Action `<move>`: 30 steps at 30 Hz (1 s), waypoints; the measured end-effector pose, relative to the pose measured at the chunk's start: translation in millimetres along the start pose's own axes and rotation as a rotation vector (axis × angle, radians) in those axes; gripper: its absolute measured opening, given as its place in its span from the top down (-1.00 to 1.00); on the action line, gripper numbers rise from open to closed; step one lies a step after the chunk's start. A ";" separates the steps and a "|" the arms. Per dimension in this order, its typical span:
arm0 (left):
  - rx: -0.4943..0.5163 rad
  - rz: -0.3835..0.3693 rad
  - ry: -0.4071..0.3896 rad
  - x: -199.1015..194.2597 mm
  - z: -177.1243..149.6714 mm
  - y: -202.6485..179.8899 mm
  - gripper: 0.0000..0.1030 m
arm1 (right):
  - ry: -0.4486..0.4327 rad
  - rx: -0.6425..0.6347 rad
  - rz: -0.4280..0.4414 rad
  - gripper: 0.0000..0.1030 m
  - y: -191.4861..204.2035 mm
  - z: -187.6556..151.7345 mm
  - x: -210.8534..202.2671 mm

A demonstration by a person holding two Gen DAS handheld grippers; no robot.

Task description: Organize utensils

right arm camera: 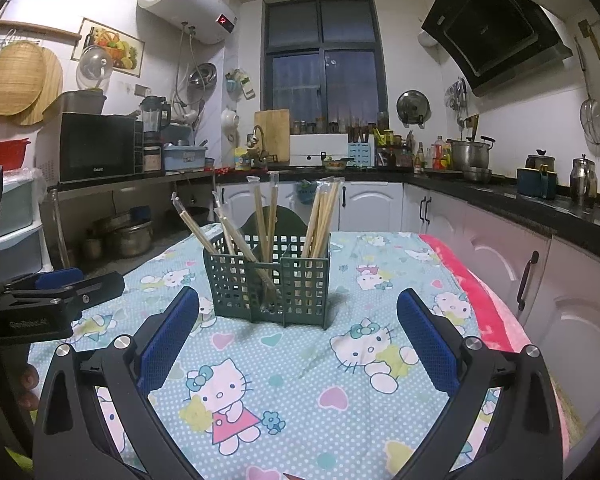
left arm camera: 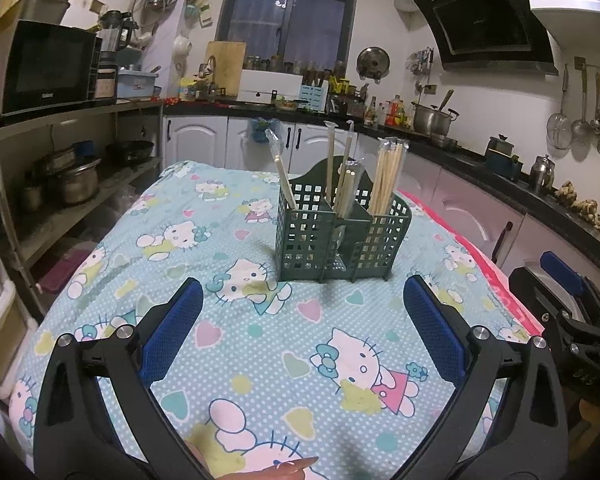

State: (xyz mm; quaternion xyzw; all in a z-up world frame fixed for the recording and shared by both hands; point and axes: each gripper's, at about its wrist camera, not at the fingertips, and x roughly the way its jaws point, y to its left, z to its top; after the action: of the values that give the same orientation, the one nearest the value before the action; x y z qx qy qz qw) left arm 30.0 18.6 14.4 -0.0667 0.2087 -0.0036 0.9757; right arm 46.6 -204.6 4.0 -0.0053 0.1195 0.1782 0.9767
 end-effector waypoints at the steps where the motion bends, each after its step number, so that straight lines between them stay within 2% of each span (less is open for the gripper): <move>1: 0.000 -0.001 -0.003 -0.6 0.1 -0.4 -0.79 | -0.002 -0.001 0.000 -0.87 0.0 0.0 0.0; 30: -0.002 -0.001 -0.005 -2.2 0.1 0.5 -0.79 | -0.008 -0.001 -0.004 -0.87 2.2 -0.1 -0.5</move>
State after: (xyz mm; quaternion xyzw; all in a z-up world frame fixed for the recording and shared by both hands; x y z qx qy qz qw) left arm 28.0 19.2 15.3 -0.0676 0.2061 -0.0037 0.9762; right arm 45.4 -202.7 4.1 -0.0054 0.1154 0.1764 0.9775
